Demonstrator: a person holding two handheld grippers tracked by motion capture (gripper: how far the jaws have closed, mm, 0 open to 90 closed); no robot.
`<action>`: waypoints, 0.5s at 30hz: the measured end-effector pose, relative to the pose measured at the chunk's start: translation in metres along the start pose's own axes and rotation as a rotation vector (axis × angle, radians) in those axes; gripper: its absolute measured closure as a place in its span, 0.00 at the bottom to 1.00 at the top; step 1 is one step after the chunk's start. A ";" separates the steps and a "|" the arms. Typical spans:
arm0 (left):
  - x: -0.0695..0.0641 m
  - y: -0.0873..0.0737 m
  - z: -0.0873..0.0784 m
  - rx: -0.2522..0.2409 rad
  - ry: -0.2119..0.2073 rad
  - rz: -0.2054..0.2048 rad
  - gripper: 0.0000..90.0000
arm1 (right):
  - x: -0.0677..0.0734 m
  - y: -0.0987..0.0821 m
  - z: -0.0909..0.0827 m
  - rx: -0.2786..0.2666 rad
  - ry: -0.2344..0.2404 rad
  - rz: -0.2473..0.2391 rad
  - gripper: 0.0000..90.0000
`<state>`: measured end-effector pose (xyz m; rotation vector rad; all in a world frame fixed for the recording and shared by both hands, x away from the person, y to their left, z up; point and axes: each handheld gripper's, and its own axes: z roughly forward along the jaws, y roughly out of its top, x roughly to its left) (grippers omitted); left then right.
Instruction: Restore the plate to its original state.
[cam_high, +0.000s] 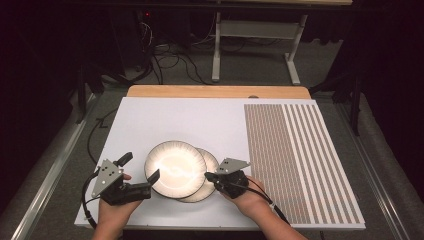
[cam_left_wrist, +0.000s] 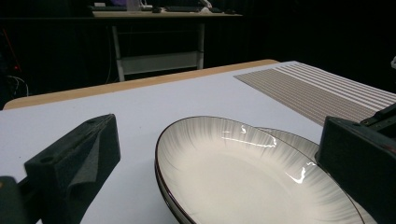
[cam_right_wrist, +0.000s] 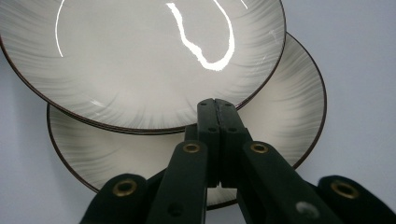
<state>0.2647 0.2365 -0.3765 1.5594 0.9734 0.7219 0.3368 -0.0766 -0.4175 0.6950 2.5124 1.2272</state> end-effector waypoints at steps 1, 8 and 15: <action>0.000 0.000 0.000 0.000 0.000 0.000 0.00 | 0.000 0.000 0.000 0.002 0.001 0.000 1.00; 0.001 0.000 0.000 0.001 -0.004 -0.006 0.00 | 0.000 0.000 0.000 0.009 -0.002 0.004 1.00; 0.002 0.001 -0.001 -0.001 -0.006 -0.013 0.00 | 0.000 0.000 0.000 0.012 -0.005 -0.003 1.00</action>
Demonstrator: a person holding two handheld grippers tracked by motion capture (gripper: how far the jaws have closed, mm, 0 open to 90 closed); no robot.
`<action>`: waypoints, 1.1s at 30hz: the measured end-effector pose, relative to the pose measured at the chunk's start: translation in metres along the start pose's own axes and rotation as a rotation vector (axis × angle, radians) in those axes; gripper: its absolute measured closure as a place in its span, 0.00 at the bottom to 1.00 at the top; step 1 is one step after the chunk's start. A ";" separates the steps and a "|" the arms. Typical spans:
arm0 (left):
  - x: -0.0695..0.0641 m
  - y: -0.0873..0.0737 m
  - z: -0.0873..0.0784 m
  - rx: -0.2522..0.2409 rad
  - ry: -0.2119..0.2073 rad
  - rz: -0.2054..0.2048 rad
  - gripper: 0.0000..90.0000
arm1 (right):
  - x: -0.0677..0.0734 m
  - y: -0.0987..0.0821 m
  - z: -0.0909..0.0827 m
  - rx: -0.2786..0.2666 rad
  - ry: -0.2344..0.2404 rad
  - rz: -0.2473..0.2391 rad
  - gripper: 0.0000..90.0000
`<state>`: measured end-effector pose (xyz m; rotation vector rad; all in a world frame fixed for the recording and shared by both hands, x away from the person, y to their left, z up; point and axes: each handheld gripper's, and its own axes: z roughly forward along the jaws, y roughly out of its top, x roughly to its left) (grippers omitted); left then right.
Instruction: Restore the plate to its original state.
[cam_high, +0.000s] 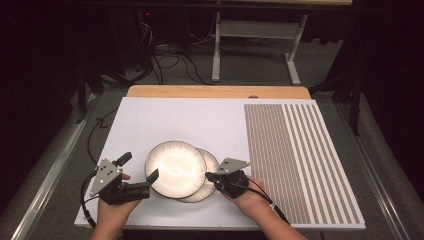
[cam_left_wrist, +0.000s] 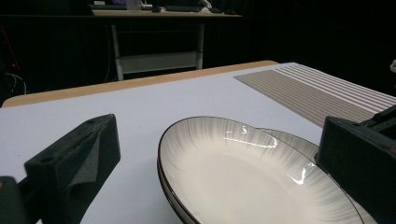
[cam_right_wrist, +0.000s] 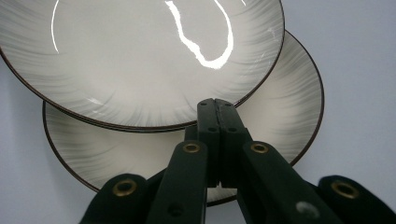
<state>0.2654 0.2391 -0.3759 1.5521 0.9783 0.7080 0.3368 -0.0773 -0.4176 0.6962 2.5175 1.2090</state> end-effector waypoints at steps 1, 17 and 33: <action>0.000 0.000 0.000 0.000 0.000 0.000 0.00 | 0.000 0.000 0.000 0.000 0.000 0.000 1.00; 0.001 0.000 -0.001 0.000 -0.001 -0.004 0.00 | -0.004 -0.001 -0.006 0.000 -0.020 0.008 1.00; 0.000 0.000 0.000 0.004 -0.008 0.003 0.00 | -0.011 -0.003 -0.014 -0.010 -0.046 0.019 1.00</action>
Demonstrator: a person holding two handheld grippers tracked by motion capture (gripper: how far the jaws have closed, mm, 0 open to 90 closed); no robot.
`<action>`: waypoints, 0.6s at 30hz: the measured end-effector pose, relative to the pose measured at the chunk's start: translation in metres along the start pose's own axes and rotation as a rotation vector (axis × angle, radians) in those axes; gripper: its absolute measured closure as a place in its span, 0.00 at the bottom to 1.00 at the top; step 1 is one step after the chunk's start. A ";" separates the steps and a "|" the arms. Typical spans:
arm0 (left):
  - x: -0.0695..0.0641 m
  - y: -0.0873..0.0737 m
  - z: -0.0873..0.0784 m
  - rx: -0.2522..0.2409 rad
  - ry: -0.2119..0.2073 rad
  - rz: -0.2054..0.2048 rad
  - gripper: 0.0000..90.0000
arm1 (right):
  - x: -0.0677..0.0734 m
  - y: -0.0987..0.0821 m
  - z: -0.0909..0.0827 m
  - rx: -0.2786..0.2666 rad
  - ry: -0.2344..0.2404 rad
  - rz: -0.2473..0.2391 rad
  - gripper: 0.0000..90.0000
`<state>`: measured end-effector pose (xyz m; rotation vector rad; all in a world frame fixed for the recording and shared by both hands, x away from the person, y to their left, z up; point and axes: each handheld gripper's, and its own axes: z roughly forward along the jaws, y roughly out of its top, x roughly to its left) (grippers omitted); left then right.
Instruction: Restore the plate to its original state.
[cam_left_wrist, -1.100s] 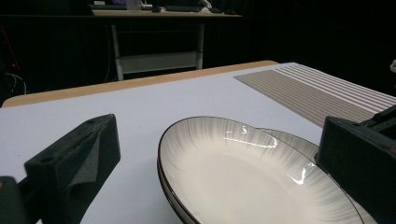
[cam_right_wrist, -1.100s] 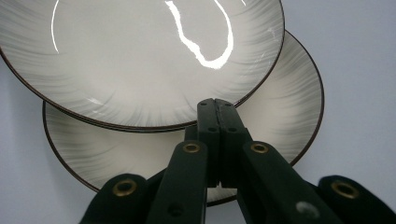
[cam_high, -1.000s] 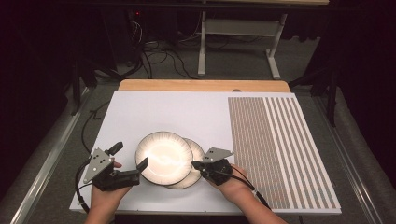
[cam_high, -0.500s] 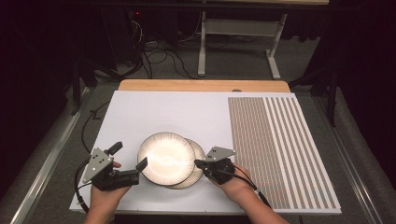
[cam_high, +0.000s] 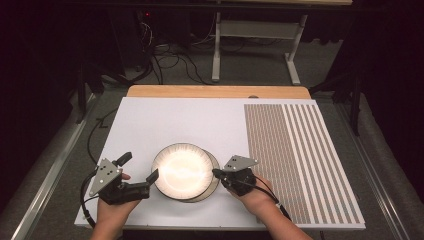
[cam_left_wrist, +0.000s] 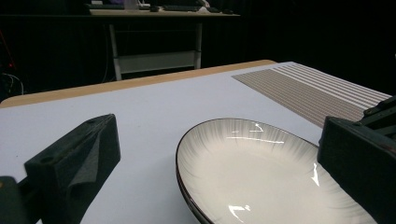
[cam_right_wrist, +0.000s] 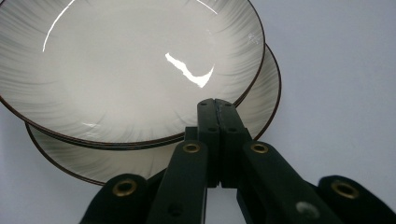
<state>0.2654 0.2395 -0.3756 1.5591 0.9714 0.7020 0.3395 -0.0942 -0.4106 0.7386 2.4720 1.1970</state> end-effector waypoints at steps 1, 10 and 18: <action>0.000 0.000 0.000 0.000 0.000 0.000 0.00 | 0.000 0.000 0.000 0.000 0.000 0.000 1.00; 0.000 0.000 0.000 -0.002 -0.002 -0.002 0.00 | -0.003 -0.001 -0.005 -0.003 -0.015 0.008 1.00; 0.000 0.000 -0.001 0.000 -0.001 0.002 0.00 | -0.007 -0.002 -0.010 -0.008 -0.031 0.020 1.00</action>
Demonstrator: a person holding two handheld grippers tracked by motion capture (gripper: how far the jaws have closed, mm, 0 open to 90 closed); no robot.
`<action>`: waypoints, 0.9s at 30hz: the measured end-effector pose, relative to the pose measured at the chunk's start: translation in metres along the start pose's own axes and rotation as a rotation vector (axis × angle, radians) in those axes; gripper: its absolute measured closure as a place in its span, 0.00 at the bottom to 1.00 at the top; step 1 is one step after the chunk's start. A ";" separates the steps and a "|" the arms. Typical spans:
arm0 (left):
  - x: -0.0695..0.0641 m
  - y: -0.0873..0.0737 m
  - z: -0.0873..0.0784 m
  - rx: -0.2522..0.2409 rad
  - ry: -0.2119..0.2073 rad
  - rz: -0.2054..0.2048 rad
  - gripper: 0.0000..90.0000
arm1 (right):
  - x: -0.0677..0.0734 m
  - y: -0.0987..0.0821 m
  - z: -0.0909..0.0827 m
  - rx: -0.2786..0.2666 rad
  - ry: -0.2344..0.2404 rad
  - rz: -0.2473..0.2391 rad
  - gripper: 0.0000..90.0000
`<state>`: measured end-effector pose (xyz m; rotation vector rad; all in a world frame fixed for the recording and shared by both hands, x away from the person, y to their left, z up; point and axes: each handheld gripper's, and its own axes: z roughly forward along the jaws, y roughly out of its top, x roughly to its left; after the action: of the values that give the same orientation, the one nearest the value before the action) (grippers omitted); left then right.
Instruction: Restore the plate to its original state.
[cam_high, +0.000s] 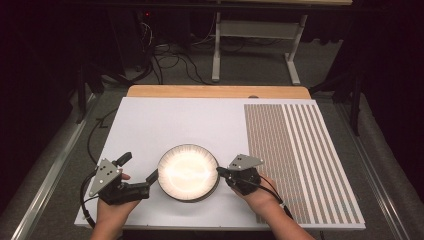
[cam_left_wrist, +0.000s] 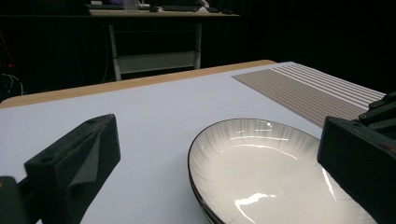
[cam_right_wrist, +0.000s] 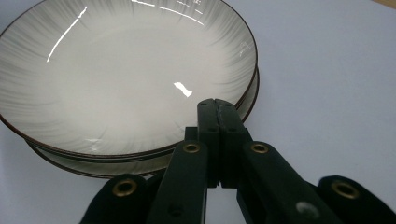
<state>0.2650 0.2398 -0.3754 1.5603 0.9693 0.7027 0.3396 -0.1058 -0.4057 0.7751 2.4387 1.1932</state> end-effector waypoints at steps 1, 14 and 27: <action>0.000 0.000 0.000 0.000 0.000 -0.001 0.00 | 0.000 0.000 0.000 0.000 0.000 0.000 1.00; 0.000 0.000 0.000 0.002 -0.002 -0.001 0.00 | -0.002 -0.001 -0.004 -0.007 -0.008 0.003 1.00; 0.001 -0.001 0.001 0.008 -0.004 -0.003 0.00 | -0.008 0.000 -0.017 -0.042 -0.019 0.015 1.00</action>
<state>0.2659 0.2403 -0.3767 1.5661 0.9722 0.6939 0.3376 -0.1213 -0.3956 0.7897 2.3892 1.2327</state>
